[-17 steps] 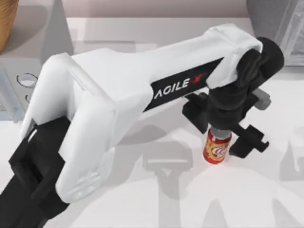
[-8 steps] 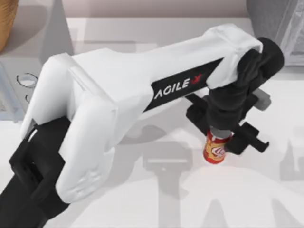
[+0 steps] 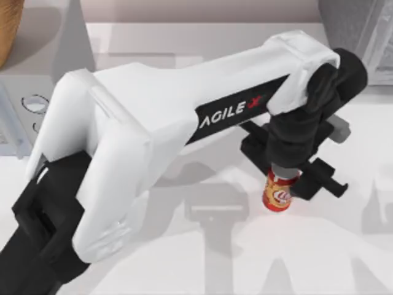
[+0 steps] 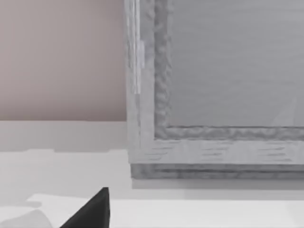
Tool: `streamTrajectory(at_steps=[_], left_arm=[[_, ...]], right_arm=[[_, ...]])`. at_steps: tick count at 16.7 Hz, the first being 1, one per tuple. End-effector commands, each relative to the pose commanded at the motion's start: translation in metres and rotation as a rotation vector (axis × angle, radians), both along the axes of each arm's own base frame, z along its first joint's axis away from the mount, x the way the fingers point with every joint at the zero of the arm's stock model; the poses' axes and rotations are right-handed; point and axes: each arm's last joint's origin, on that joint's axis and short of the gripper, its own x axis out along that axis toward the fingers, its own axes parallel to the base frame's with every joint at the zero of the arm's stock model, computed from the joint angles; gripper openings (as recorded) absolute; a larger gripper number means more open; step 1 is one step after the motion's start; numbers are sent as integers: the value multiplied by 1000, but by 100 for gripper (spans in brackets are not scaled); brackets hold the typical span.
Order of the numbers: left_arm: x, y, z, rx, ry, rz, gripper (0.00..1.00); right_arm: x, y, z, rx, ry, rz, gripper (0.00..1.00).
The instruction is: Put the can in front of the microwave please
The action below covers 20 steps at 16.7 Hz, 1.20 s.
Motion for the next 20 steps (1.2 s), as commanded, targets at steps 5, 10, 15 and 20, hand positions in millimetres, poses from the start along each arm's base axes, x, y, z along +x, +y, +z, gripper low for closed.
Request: streamTrajectory(at_steps=[5,10,15,20], left_arm=[[1,-1,30,-1,-1,1,0],[0,0,39,0,0,1,0],[0,10,33,38,37,-6,0],[0,65,20,164,193,-3,0]], right_arm=[[0,0,0,0,0,0,100],[0,0,0,0,0,0,100],[0,0,0,0,0,0,100],[0,0,0,0,0,0,100]])
